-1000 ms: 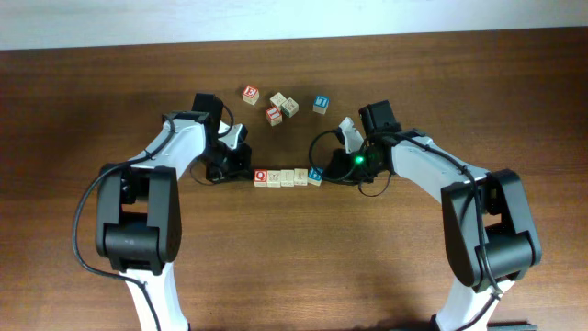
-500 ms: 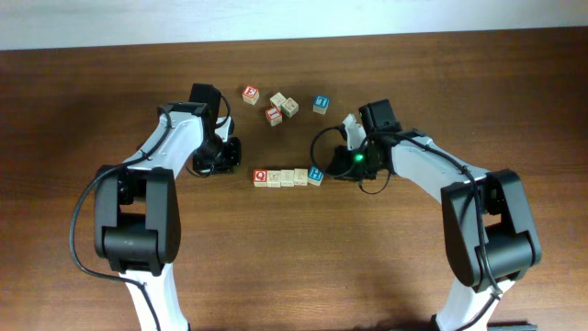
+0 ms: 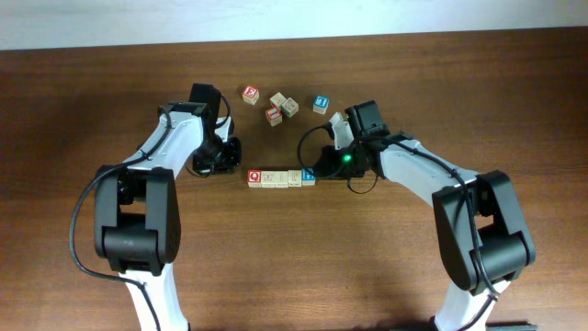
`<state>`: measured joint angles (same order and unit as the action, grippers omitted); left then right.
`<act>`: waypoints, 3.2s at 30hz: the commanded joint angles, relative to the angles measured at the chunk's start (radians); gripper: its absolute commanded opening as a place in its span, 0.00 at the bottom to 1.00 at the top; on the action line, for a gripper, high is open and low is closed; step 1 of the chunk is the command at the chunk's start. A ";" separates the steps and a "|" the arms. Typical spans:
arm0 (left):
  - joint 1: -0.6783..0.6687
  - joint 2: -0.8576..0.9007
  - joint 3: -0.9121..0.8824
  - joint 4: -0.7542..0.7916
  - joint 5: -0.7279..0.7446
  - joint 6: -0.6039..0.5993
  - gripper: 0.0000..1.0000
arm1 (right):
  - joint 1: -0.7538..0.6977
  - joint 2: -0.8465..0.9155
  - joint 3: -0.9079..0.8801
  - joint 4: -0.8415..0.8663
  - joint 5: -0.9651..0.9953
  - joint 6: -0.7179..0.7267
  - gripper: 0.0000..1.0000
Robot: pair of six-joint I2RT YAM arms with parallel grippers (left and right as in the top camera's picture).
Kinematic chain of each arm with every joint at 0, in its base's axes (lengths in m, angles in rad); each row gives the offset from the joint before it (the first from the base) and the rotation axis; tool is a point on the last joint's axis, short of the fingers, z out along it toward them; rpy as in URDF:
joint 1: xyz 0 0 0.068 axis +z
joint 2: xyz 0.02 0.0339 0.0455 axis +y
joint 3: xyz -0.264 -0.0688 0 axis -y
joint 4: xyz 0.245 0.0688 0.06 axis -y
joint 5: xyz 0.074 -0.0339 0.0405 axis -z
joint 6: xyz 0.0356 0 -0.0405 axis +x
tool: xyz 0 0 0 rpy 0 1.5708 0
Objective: Rotate 5 blocks
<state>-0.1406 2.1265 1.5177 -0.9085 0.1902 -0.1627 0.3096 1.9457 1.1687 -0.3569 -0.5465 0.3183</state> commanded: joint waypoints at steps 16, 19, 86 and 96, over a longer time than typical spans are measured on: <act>0.005 0.018 0.017 0.010 0.004 -0.009 0.00 | 0.090 0.040 0.095 0.054 0.229 0.005 0.07; 0.005 0.018 0.017 0.010 0.004 -0.009 0.00 | 0.093 0.040 0.095 0.032 0.214 0.005 0.07; 0.072 0.059 -0.002 -0.084 0.420 0.270 0.00 | -0.094 0.042 0.033 -0.111 -0.094 -0.016 0.05; 0.072 0.059 -0.002 -0.091 0.422 0.270 0.00 | -0.060 0.042 0.025 -0.116 0.013 0.126 0.04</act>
<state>-0.0723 2.1735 1.5211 -0.9951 0.5888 0.0868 0.2234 1.9873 1.2037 -0.4744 -0.5774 0.3985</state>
